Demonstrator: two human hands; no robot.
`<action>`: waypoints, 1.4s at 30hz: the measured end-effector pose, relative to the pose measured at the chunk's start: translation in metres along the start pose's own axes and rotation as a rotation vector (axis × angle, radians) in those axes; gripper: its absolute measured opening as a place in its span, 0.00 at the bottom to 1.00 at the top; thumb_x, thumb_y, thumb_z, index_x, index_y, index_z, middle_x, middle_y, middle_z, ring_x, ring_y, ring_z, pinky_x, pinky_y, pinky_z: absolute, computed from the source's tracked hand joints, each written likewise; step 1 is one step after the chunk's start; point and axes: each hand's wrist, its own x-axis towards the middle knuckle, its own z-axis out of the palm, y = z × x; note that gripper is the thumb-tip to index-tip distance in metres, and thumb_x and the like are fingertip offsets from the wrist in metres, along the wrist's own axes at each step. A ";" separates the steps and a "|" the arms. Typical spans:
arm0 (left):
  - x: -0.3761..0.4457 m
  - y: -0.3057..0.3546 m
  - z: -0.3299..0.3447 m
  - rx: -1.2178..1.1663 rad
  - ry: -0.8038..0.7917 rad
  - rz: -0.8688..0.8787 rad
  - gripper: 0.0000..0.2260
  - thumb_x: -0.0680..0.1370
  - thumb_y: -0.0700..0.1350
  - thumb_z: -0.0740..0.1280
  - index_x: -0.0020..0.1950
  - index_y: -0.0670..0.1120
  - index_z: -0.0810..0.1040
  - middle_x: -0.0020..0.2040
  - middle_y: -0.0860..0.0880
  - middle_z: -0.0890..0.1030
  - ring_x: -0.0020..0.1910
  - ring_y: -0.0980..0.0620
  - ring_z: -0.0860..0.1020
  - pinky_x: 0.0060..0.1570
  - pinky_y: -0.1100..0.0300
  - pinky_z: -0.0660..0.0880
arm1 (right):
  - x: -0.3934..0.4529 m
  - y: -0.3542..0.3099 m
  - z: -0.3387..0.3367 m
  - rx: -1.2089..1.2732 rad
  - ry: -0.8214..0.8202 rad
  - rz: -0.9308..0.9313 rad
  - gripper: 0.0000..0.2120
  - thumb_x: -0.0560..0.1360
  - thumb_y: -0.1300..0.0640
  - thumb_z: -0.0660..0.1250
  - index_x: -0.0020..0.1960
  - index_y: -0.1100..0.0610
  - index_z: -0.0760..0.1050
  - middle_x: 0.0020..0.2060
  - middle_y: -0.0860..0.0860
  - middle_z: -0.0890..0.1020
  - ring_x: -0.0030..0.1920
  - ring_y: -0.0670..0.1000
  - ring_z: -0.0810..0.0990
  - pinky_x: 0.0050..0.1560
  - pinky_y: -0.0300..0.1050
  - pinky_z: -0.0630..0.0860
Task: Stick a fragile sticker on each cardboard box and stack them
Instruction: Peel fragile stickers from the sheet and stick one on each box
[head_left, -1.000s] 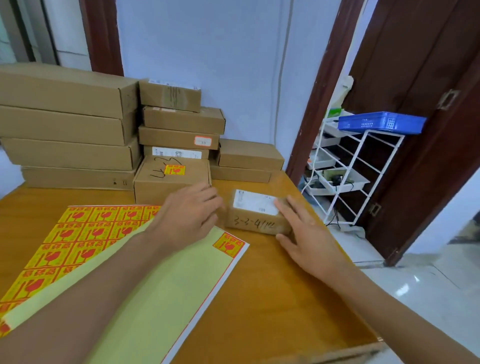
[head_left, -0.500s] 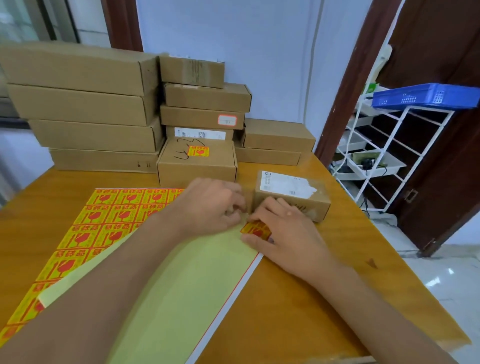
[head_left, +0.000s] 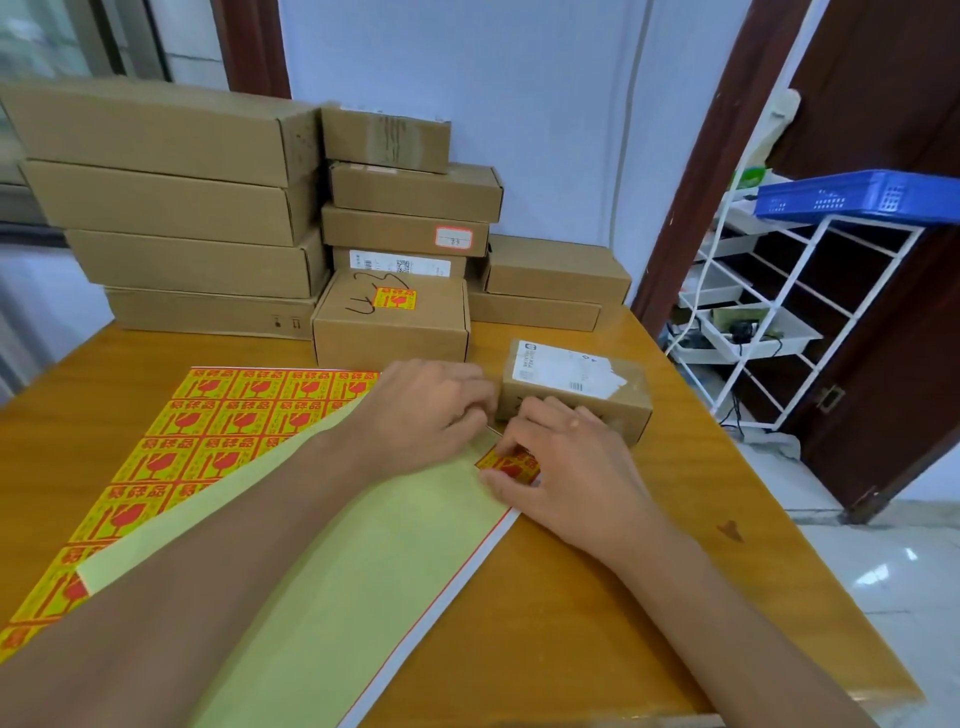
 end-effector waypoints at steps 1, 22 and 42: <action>0.001 0.001 0.000 0.013 0.008 -0.009 0.17 0.78 0.52 0.52 0.47 0.54 0.80 0.42 0.57 0.79 0.36 0.55 0.75 0.30 0.60 0.66 | 0.000 -0.001 0.001 -0.002 0.019 -0.002 0.19 0.75 0.31 0.58 0.48 0.43 0.80 0.44 0.39 0.75 0.44 0.40 0.67 0.43 0.42 0.65; 0.002 -0.001 0.004 0.030 0.063 -0.018 0.14 0.78 0.53 0.55 0.42 0.52 0.78 0.37 0.54 0.78 0.33 0.54 0.73 0.28 0.60 0.61 | 0.000 -0.006 -0.004 0.019 -0.036 0.087 0.17 0.76 0.32 0.64 0.47 0.43 0.81 0.46 0.41 0.76 0.45 0.42 0.76 0.38 0.43 0.73; 0.003 0.000 0.009 0.086 0.066 0.016 0.14 0.80 0.52 0.55 0.45 0.51 0.78 0.39 0.55 0.73 0.33 0.52 0.71 0.28 0.58 0.65 | 0.001 -0.002 0.001 0.109 -0.008 0.135 0.13 0.75 0.35 0.61 0.45 0.42 0.77 0.45 0.39 0.74 0.41 0.42 0.75 0.39 0.47 0.78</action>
